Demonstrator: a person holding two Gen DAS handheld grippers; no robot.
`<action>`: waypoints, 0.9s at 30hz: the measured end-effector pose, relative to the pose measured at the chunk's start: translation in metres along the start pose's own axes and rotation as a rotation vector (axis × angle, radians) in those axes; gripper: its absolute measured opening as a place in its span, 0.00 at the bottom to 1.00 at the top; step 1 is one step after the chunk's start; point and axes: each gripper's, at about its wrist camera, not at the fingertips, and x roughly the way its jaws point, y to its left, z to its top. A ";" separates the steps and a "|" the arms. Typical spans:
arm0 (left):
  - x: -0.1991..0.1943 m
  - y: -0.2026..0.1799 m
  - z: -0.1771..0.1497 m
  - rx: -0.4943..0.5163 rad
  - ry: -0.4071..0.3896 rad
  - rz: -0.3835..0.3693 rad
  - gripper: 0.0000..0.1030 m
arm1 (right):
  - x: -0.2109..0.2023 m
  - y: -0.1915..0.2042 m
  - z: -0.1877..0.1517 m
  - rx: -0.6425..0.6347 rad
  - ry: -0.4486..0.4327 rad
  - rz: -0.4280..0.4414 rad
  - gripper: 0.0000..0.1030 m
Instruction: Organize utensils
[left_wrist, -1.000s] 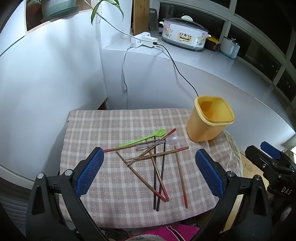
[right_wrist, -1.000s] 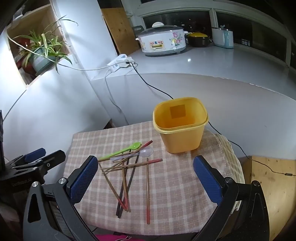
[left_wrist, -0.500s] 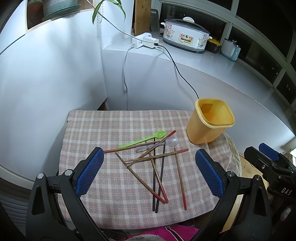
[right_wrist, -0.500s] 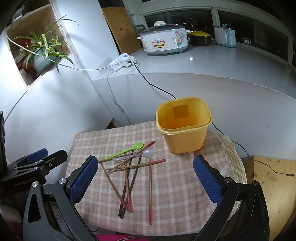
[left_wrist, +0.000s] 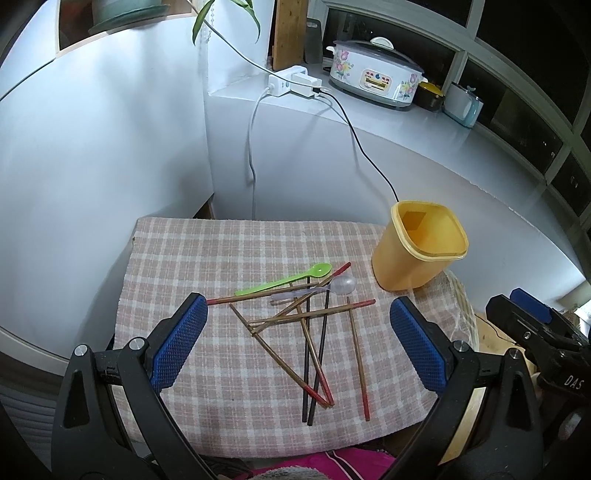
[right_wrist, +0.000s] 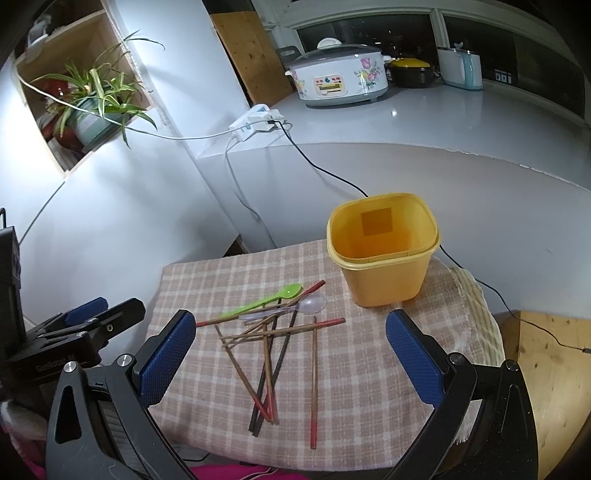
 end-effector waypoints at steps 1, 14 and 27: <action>-0.001 -0.001 0.000 -0.001 -0.001 -0.003 0.98 | 0.000 0.000 0.001 0.001 0.001 0.003 0.99; -0.006 -0.005 0.004 -0.016 -0.008 -0.023 0.98 | 0.000 0.004 0.003 -0.005 -0.002 0.020 0.99; -0.005 0.002 0.004 -0.021 -0.006 -0.028 0.98 | 0.002 0.002 0.003 0.009 0.008 0.023 0.99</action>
